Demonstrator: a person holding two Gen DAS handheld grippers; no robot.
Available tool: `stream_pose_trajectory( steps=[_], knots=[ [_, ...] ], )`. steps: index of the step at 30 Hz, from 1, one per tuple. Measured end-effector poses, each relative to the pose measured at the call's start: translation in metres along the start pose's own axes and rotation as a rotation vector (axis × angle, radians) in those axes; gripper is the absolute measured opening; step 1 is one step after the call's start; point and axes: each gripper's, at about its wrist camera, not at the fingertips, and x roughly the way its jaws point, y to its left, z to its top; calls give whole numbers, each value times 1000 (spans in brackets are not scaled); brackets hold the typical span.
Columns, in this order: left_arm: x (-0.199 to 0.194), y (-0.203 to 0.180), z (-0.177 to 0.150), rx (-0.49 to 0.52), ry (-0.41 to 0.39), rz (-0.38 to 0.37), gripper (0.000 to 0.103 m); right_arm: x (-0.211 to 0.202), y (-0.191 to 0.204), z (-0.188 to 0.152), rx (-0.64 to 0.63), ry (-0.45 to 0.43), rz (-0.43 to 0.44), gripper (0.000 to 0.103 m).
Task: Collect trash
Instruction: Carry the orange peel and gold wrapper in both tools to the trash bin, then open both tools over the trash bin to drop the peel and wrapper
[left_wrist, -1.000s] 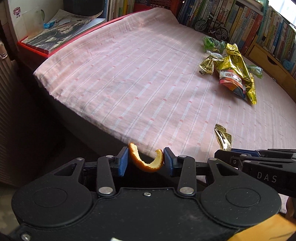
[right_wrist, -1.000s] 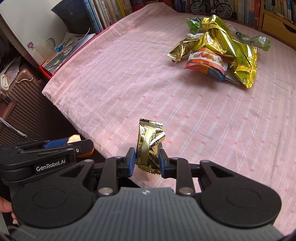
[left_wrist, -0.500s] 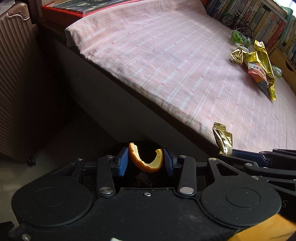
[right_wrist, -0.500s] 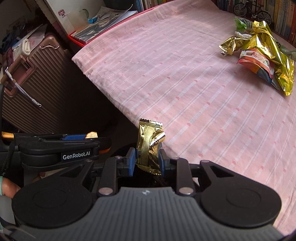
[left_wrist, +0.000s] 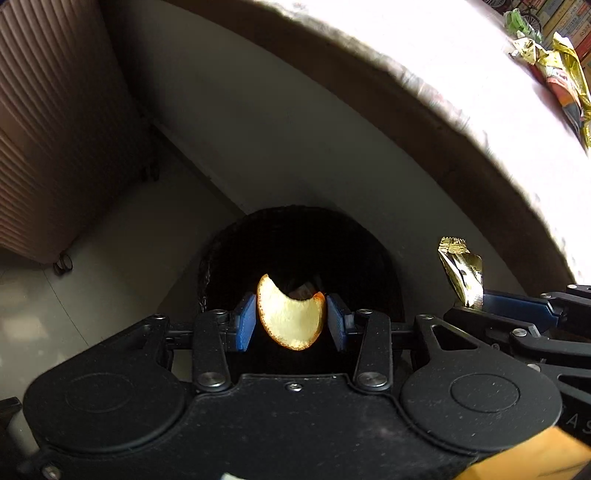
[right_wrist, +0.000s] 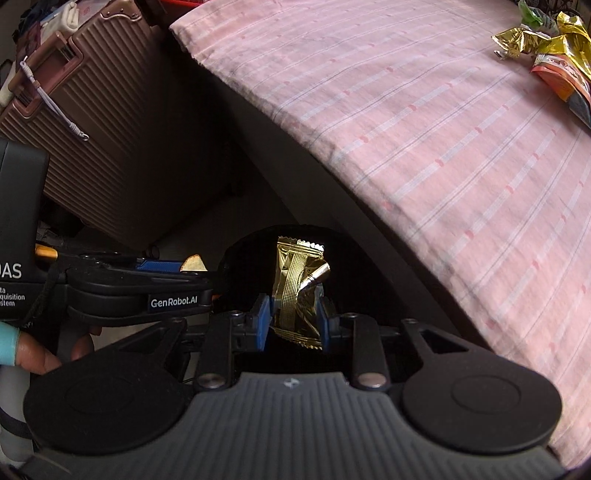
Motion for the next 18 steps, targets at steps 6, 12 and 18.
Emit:
stream_pose_trajectory(
  steps=[6,12,18],
  knots=[
    [36,5,-19,12,44,1,39,37,3,-20,-43,44,-27,33],
    [57,6,-29,-2,68,-6,40,70,-1,-31,-45,88,-53,39],
    [53,9,-28,0,62,-18,55,68,-5,-28,10,72,-66,60]
  ],
)
